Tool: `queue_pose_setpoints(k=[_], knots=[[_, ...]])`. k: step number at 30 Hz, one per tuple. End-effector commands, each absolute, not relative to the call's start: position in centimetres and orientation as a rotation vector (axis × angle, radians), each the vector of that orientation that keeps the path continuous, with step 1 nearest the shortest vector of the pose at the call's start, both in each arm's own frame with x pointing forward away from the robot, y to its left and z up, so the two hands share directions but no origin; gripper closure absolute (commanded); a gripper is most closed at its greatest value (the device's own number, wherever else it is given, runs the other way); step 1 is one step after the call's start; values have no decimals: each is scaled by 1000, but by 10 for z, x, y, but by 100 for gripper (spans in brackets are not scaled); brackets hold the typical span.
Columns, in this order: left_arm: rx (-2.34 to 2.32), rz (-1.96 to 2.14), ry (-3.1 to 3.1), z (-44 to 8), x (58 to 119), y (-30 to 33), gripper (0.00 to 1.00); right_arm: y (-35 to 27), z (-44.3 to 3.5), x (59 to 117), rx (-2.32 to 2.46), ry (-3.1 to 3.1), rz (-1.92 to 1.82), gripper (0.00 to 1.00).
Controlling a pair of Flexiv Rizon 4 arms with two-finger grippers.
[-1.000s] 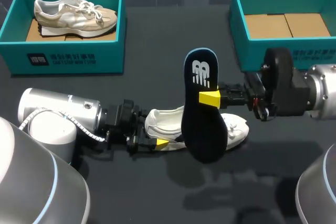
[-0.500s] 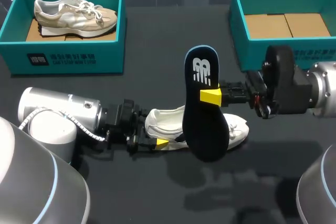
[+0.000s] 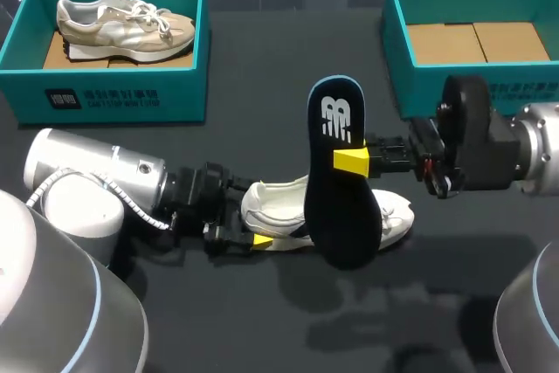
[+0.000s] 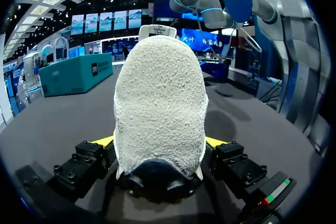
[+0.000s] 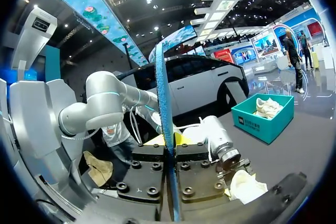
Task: Take the shoe out of the shoebox, open the shoe tongue, remove and reinsert the insole, then place the shoe into the shoebox
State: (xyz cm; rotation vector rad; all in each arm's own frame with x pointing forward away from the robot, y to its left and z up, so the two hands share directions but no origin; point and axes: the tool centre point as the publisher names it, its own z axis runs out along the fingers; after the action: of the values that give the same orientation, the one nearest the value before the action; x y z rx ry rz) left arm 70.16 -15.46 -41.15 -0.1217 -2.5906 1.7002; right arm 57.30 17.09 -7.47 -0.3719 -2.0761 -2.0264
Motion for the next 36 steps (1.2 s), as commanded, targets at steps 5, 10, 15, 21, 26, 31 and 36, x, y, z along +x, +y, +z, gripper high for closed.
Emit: queue_pose_setpoints(k=[5, 10, 15, 21, 26, 31, 36], knots=[[-177, 1462, -2729, -405, 708, -137, 0, 173, -75, 572, -375, -2078, -2027, 100], [-219, 1288, -2824, -405, 711, -127, 0, 173, -75, 572, -375, -2078, -2027, 100], [-319, 1124, -2888, -399, 714, -120, 0, 173, -75, 572, -375, -2078, -2027, 100], [-319, 1124, -2888, -399, 714, -120, 0, 173, -75, 572, -375, -2078, -2027, 100], [-319, 1124, -2888, -399, 714, -120, 0, 173, -75, 572, -375, -2078, -2027, 100], [-307, 1139, -2885, -395, 719, -119, 0, 173, -75, 572, -375, -2078, -2027, 100], [-313, 1081, -2915, -379, 732, -112, 0, 173, -75, 572, -375, -2078, -2027, 100]])
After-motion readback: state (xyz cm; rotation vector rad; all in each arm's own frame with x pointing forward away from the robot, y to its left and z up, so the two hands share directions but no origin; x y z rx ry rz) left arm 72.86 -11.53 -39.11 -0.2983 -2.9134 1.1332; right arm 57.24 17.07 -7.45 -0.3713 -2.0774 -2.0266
